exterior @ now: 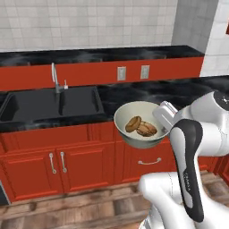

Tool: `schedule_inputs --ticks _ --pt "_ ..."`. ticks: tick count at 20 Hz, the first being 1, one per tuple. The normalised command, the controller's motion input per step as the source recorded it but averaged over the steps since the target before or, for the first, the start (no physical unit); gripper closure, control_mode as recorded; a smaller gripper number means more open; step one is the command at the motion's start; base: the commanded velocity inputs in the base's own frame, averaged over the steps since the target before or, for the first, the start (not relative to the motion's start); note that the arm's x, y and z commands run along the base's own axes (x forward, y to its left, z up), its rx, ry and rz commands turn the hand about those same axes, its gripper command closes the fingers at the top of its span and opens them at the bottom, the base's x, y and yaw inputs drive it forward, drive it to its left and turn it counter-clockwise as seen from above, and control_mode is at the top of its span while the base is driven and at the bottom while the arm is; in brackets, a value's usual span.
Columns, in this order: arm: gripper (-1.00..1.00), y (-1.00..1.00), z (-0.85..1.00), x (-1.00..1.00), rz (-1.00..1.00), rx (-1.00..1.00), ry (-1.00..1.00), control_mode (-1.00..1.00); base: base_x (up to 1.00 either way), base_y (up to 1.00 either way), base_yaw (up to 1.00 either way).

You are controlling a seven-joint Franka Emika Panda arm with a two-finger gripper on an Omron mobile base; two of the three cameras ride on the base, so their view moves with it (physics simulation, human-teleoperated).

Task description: Pick up the heated bread from the toaster oven and place it in the bowl. Then move the bread bowl to the dining counter.

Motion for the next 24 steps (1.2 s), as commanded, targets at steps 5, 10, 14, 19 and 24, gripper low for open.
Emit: schedule_inputs --ticks 5,10,14,19,24 --pt "1.0 0.0 0.0 0.0 0.0 0.0 0.0 1.0 0.02 0.74 0.11" --pt "1.0 0.0 0.0 0.0 0.0 0.0 0.0 1.0 -0.16 1.0 0.19" --pt "1.0 0.0 0.0 0.0 0.0 0.0 0.0 1.0 -0.01 1.0 0.22" --pt "1.0 0.0 0.0 0.0 0.0 0.0 0.0 1.0 0.0 1.0 0.23" --pt "1.0 0.0 0.0 0.0 0.0 0.0 0.0 1.0 0.0 1.0 0.21"
